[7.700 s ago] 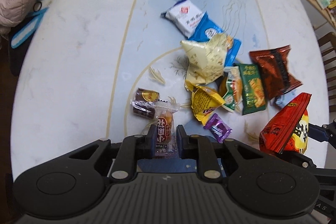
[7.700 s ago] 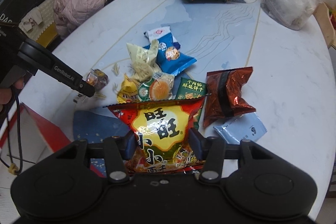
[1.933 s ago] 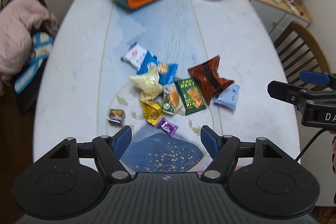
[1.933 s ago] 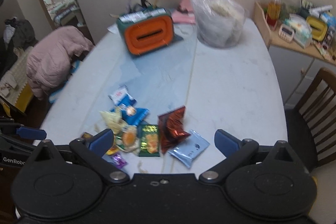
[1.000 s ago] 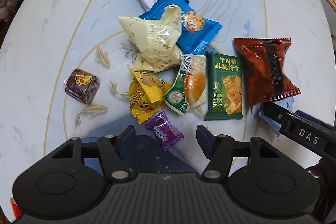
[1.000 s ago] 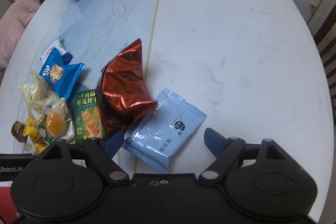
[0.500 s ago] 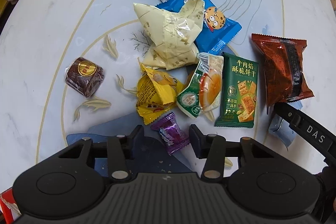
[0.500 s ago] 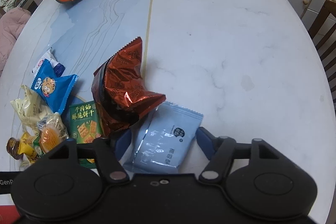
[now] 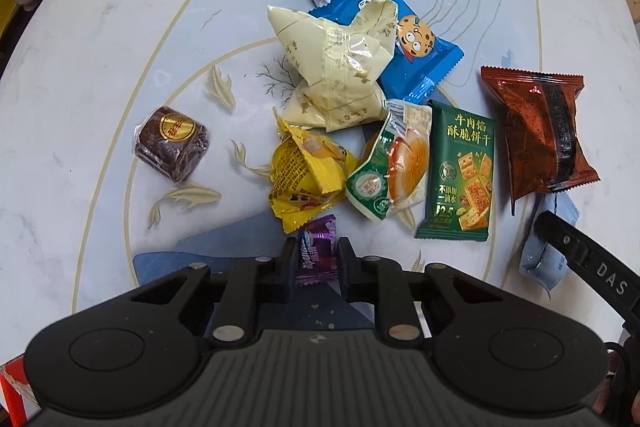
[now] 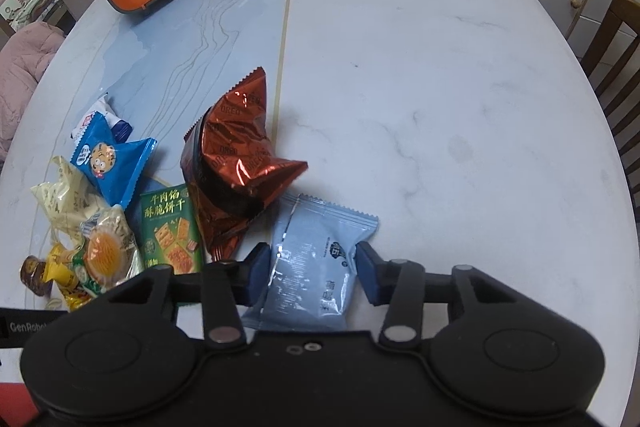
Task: Organize snacks
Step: 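Carry the blue packet with the right tool while the left carries the purple candy into the box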
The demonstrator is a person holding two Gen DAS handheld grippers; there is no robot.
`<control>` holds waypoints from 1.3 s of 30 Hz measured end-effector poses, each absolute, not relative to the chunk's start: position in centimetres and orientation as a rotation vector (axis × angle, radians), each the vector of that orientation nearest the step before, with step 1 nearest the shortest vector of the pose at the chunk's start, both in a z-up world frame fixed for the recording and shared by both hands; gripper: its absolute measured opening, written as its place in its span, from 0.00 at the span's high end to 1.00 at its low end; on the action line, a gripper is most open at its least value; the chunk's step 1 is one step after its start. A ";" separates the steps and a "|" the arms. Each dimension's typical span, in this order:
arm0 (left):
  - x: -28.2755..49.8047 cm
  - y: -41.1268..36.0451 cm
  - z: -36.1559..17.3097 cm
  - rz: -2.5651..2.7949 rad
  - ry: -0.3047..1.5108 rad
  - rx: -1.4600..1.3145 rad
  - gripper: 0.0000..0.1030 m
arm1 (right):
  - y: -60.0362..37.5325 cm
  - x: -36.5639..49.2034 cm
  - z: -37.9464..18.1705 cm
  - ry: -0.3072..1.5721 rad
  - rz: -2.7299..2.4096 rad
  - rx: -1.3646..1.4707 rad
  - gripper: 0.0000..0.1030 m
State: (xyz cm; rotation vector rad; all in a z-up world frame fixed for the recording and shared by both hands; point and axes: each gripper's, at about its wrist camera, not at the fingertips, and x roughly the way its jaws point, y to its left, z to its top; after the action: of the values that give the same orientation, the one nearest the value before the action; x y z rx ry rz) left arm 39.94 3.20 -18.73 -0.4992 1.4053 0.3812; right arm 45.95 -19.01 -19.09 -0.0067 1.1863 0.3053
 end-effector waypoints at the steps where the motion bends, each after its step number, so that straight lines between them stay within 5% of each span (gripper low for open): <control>1: 39.7 3.3 -18.7 0.379 1.402 -0.499 0.82 | -19.2 45.7 -19.0 1.186 0.307 -0.003 0.57; 14: 35.2 4.5 -15.9 0.313 1.356 -0.502 0.82 | -21.5 41.3 -15.1 1.138 0.348 0.031 0.57; 39: 24.8 4.3 -1.1 0.083 1.128 -0.376 0.81 | -20.0 27.5 -1.4 0.929 0.478 0.010 0.57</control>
State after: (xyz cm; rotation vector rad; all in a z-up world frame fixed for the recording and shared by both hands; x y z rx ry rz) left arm 24.85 4.35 -1.14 -0.3759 1.1282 0.0829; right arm 27.48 -19.95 -1.44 0.0098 0.9285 0.4782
